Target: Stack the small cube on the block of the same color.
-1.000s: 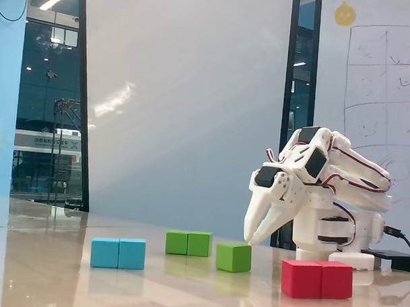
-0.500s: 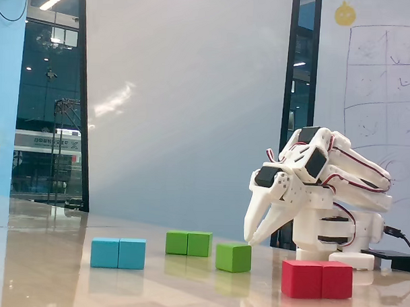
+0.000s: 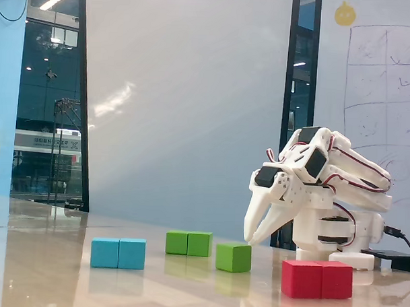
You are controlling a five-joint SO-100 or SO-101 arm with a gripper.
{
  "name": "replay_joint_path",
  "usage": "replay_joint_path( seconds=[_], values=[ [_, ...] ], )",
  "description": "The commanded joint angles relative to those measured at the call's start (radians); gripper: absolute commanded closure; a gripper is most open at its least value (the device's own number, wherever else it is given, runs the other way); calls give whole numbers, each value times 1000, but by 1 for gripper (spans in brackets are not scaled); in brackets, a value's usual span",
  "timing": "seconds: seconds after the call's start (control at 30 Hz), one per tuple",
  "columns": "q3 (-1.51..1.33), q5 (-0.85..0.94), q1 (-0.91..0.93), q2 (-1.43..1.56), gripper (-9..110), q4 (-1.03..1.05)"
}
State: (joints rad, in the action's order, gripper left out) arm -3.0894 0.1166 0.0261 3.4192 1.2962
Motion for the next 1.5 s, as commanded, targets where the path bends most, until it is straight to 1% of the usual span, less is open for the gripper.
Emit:
replay_joint_path(
  seconds=[0.0, 0.1, 0.27, 0.47, 0.63, 0.8, 1.07, 1.23, 1.47],
  values=[
    [84, 9, 20, -18, 101, 3],
    [189, 11, 41, -156, 101, -32],
    [468, 11, 43, -434, 101, -51],
    [756, 11, 49, -769, 101, 46],
    [928, 12, 43, -1029, 101, 120],
    [1089, 12, 44, -1229, 101, 172],
    [1276, 12, 43, -1439, 101, 222],
    [1284, 14, 41, -1473, 101, 245],
    [1247, 14, -29, -1485, 101, 285]
  ],
)
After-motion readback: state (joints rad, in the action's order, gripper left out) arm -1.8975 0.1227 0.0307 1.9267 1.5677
